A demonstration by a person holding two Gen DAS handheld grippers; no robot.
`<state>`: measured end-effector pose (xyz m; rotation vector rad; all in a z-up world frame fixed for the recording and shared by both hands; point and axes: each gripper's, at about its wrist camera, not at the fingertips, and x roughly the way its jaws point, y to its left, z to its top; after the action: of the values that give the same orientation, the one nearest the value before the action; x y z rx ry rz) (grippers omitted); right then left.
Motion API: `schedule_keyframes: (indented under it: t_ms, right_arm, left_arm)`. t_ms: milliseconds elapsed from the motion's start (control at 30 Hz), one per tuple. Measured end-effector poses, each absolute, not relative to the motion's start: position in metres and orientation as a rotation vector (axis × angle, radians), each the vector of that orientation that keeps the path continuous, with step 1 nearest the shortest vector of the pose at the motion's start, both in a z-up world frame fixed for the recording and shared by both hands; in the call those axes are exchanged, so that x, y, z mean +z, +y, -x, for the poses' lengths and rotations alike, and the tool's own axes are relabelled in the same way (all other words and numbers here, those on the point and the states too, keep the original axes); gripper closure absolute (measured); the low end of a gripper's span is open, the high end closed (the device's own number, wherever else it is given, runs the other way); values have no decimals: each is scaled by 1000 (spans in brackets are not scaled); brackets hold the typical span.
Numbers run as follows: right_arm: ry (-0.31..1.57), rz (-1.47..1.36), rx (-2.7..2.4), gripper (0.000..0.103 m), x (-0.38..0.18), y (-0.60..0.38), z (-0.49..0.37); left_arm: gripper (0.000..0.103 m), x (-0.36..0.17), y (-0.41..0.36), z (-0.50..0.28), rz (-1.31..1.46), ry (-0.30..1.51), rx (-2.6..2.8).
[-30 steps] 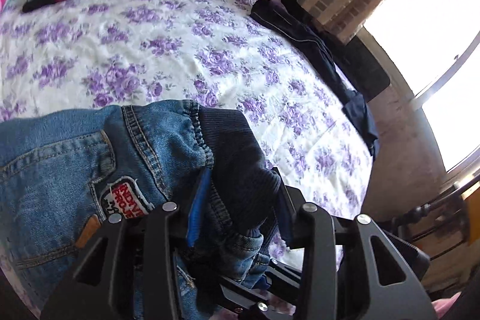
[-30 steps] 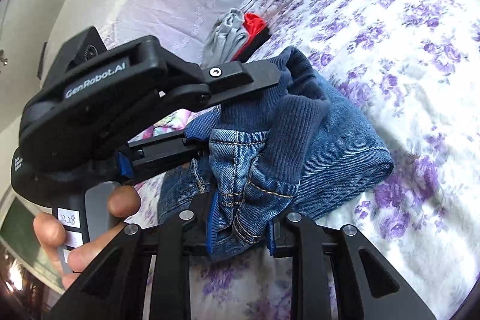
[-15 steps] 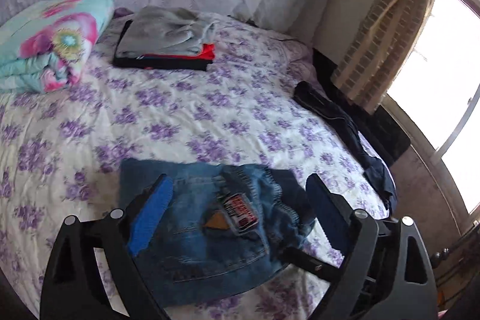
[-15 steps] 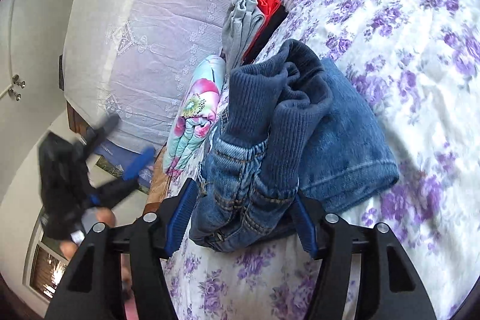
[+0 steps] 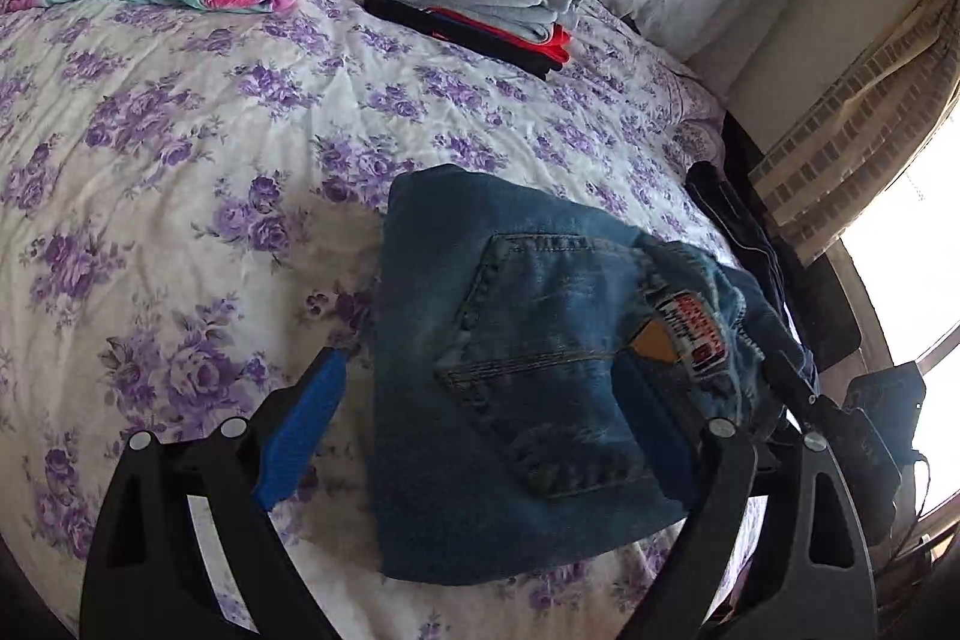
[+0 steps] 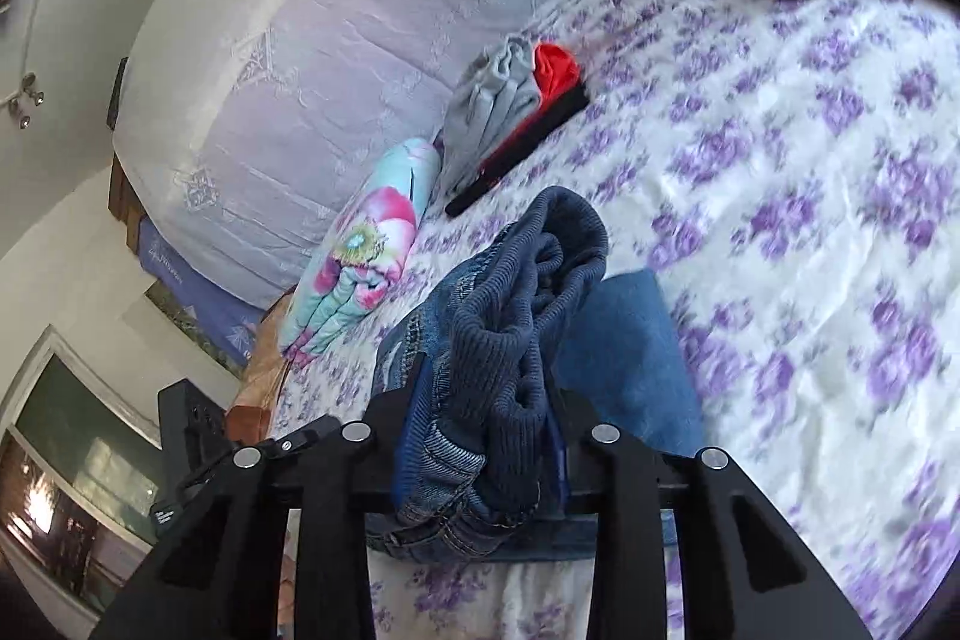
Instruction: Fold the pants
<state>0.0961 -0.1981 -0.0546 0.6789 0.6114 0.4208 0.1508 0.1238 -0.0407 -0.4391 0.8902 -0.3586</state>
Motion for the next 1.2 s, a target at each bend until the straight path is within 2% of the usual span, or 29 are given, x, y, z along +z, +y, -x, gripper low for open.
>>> schedule_keyframes:
  t_ms: [167, 333, 533, 667, 800, 867, 933, 1033, 1100, 1133, 1200]
  right_arm:
    - [706, -783, 385, 66, -105, -218, -115]
    - [701, -748, 361, 46, -90, -227, -93]
    - [546, -514, 355, 45, -36, -205, -47]
    - [496, -315, 433, 45, -15, -159, -51]
    - [563, -276, 524, 46, -26, -129, -77]
    - [667, -289, 514, 47, -48, -126, -92]
    - [700, -320, 519, 55, -65, -134, -95]
    - [703, -355, 554, 57, -65, -145, -88]
    - [696, -356, 561, 55, -54, -149, -82]
    - [683, -342, 557, 48, -48, -148, -80]
    - [639, -288, 544, 45, -30, -142, -77]
  left_arm:
    - [15, -50, 121, -149, 388, 910, -326]
    - [14, -64, 128, -153, 421, 937, -325]
    - [10, -64, 124, -150, 366, 891, -290]
    - [10, -63, 123, -148, 356, 880, -286]
    - [10, -63, 123, -148, 349, 878, -284]
    - [10, -63, 123, -147, 348, 878, -285]
    - [10, -63, 121, -147, 345, 887, -295]
    - [8, -63, 120, -145, 329, 888, -296]
    - [8, -62, 119, -143, 324, 884, -302]
    - [8, -62, 119, -141, 324, 880, -302]
    - [8, -61, 119, -138, 312, 871, -289]
